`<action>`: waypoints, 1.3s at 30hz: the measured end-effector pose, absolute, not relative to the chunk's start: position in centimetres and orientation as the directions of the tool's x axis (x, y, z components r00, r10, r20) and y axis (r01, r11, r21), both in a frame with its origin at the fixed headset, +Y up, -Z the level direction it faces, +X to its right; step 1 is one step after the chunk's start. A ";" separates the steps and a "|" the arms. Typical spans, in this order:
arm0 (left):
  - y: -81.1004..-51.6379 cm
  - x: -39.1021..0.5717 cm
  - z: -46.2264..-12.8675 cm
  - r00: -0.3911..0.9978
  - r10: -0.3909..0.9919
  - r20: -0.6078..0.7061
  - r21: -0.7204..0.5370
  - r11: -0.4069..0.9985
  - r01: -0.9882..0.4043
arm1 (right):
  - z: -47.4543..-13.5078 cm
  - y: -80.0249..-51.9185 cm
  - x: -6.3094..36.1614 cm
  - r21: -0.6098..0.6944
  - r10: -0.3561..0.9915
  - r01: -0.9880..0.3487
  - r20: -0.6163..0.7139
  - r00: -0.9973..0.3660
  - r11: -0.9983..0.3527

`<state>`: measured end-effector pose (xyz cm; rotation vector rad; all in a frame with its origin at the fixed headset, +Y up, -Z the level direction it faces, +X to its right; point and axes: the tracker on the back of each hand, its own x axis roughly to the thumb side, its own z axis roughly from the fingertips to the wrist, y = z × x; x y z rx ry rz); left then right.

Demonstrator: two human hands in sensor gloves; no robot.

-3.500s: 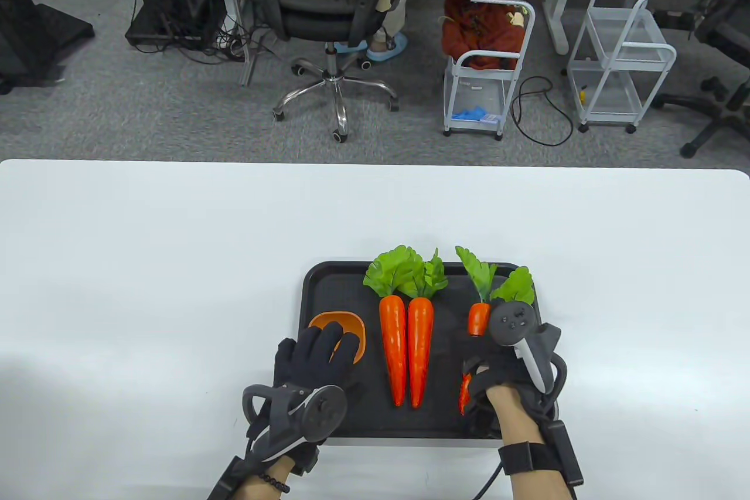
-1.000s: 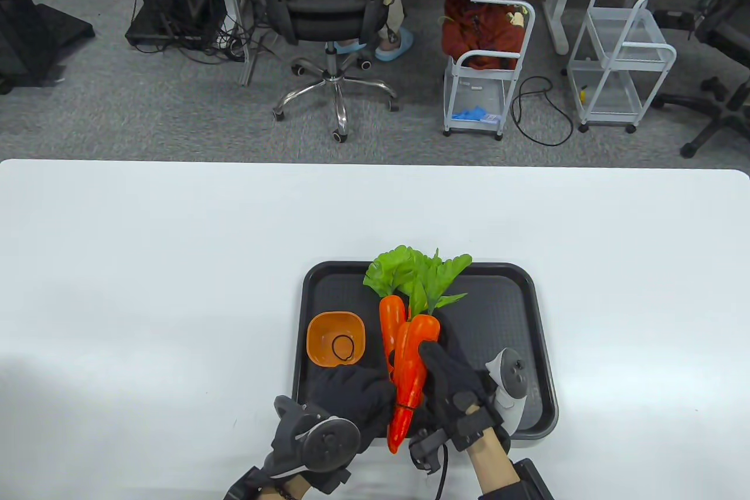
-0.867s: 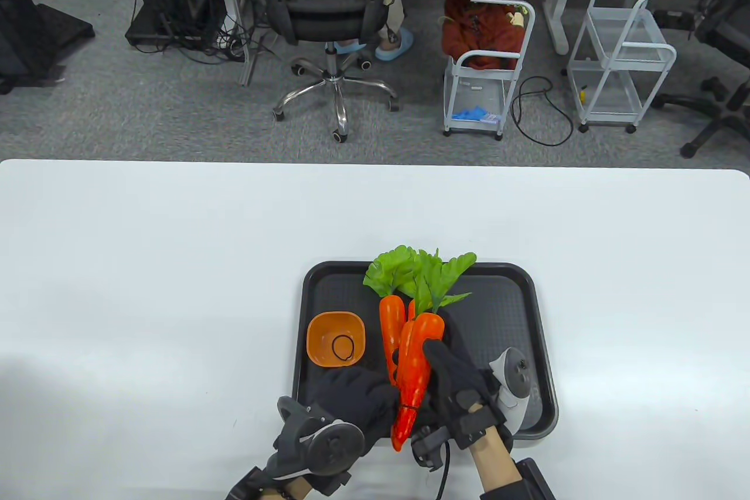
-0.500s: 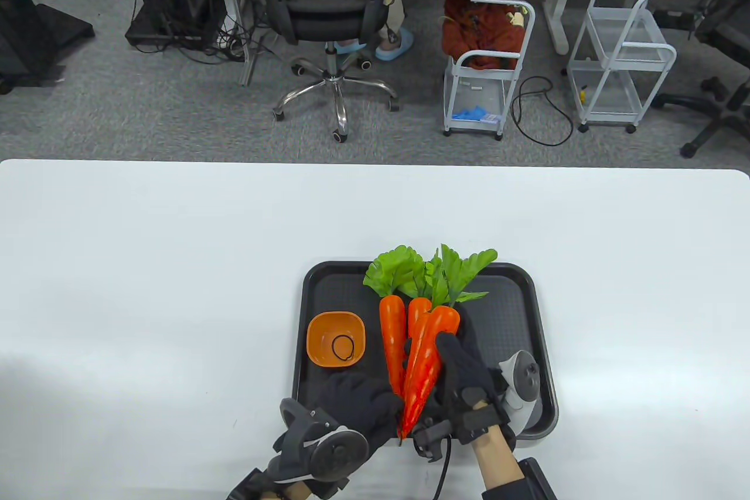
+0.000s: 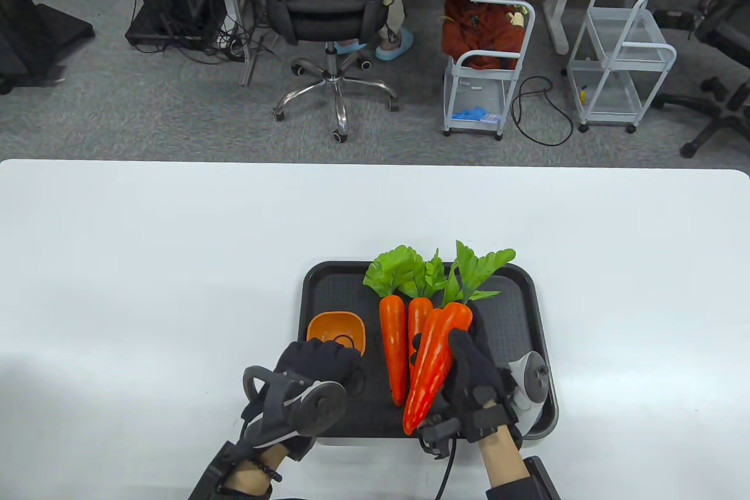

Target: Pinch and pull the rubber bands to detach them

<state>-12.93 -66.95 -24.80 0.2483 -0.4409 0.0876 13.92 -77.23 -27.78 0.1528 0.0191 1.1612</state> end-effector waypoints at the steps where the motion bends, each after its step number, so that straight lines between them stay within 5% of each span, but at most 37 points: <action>1: -66.6 -13.0 -25.3 0.909 0.009 0.417 0.226 0.967 -0.114 | -27.8 -77.2 13.9 0.130 0.915 -0.913 0.064 0.398 0.387; 20: -67.1 -11.4 -32.1 0.902 -0.309 0.300 0.197 0.946 0.259 | -27.8 -77.1 14.1 0.136 0.910 -0.906 0.062 0.411 0.400; 39: -71.7 -8.3 -33.5 0.822 -0.474 0.315 0.183 0.881 0.437 | -27.8 -76.8 14.7 0.126 0.901 -0.900 0.066 0.428 0.418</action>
